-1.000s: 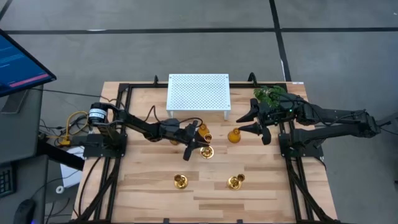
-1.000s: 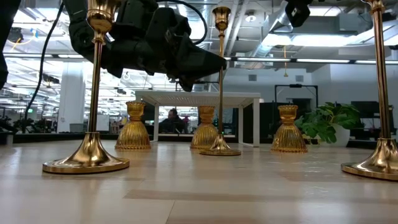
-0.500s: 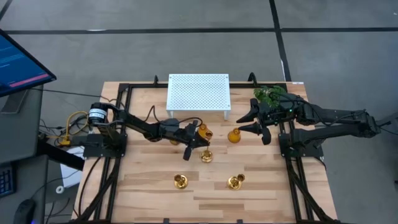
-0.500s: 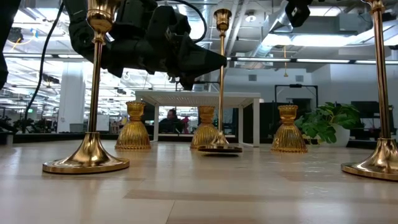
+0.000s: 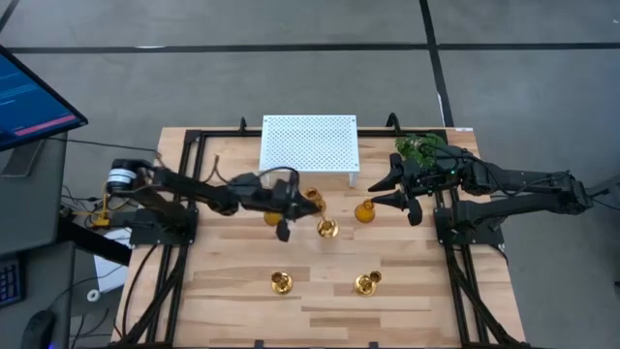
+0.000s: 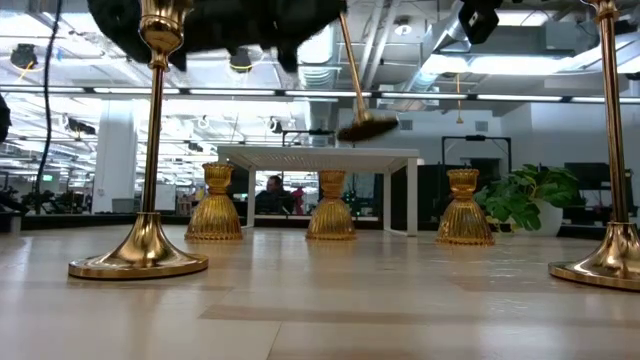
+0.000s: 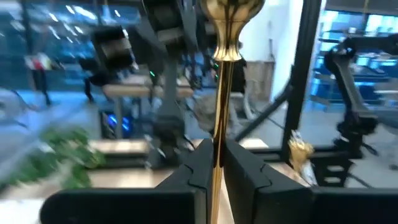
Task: Pick & Place candle stick holders
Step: Put the top gold candle holder on the shelf
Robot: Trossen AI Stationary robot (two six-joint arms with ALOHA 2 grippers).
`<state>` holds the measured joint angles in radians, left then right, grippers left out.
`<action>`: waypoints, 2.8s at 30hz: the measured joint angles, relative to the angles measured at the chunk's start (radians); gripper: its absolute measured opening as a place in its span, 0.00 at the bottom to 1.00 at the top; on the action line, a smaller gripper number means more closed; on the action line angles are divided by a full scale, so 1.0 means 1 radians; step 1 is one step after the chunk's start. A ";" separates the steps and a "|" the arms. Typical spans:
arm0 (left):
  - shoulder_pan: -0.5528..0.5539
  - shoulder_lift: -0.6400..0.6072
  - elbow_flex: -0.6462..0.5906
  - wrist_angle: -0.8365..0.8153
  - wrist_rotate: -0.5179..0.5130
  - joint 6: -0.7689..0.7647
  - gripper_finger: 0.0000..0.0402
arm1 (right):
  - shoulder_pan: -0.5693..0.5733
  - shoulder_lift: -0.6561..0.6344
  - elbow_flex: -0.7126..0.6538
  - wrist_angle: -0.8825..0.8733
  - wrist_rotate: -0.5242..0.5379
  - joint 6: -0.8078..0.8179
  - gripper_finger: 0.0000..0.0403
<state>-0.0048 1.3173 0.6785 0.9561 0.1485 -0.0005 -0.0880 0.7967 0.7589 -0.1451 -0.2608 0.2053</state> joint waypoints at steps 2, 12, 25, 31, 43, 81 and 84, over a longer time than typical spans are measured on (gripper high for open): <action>0.000 -0.053 0.000 -0.028 -0.052 0.041 0.07 | 0.000 0.000 0.000 0.000 0.000 -0.002 0.33; 0.001 -0.284 0.092 -0.434 -0.416 0.230 0.08 | 0.000 0.000 0.000 0.003 0.000 -0.002 0.33; 0.255 -0.295 0.287 -0.642 -0.673 0.370 0.08 | 0.000 0.001 0.000 0.004 0.026 -0.006 0.33; 0.481 -0.292 0.287 -0.704 -0.560 0.202 0.08 | 0.000 0.001 0.000 0.007 0.027 -0.020 0.33; 0.595 -0.161 0.288 -0.725 -0.291 0.168 0.08 | -0.024 0.001 0.000 0.011 0.031 -0.023 0.32; 0.729 -0.142 0.211 -0.574 -0.136 0.106 0.08 | -0.026 0.001 0.000 0.011 0.026 -0.021 0.32; 0.730 -0.138 0.211 -0.570 -0.136 0.100 0.08 | -0.026 0.001 0.000 0.012 0.026 -0.020 0.32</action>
<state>0.7249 1.1795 0.8898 0.3864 0.0122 0.0998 -0.1143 0.7979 0.7593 -0.1333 -0.2344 0.1848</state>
